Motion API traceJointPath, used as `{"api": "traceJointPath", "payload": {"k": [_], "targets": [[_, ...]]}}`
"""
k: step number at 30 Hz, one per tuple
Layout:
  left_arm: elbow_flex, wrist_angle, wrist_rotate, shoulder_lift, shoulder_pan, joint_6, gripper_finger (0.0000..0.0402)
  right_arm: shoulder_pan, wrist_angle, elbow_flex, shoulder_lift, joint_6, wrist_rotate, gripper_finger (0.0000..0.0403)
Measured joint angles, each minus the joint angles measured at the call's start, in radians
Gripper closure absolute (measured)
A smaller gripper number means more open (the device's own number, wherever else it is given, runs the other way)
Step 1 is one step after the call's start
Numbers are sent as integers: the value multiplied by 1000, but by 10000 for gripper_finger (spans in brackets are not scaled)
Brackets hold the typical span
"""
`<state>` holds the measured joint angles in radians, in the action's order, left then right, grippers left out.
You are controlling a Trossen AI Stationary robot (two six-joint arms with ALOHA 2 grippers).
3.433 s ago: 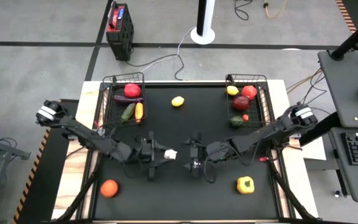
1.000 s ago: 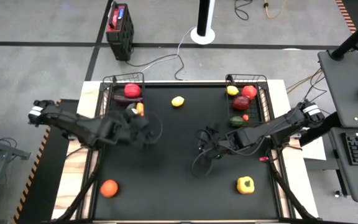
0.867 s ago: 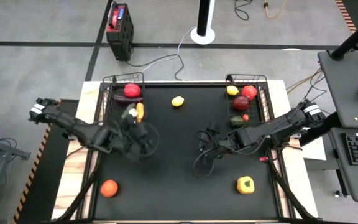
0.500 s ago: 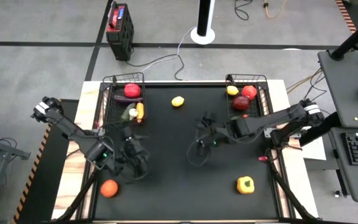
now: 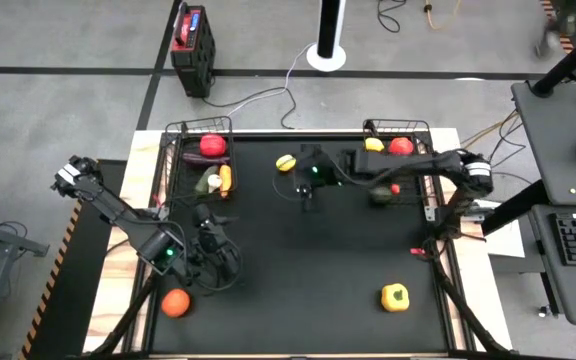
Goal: Sort produce into baskets
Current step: Put the yellow lemon into the right wire basket
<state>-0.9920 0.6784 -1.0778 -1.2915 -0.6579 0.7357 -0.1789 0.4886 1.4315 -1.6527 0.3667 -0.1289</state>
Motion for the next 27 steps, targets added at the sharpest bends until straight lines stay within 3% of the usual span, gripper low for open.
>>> {"api": "traceJointPath", "payload": {"k": [11,27], "targets": [[0,107,-39,1,0,72,128,-173,6,139,-255,26,16,79],[4,130,-39,1,0,78,128,-251,135,375,-481,54,108,78]]}}
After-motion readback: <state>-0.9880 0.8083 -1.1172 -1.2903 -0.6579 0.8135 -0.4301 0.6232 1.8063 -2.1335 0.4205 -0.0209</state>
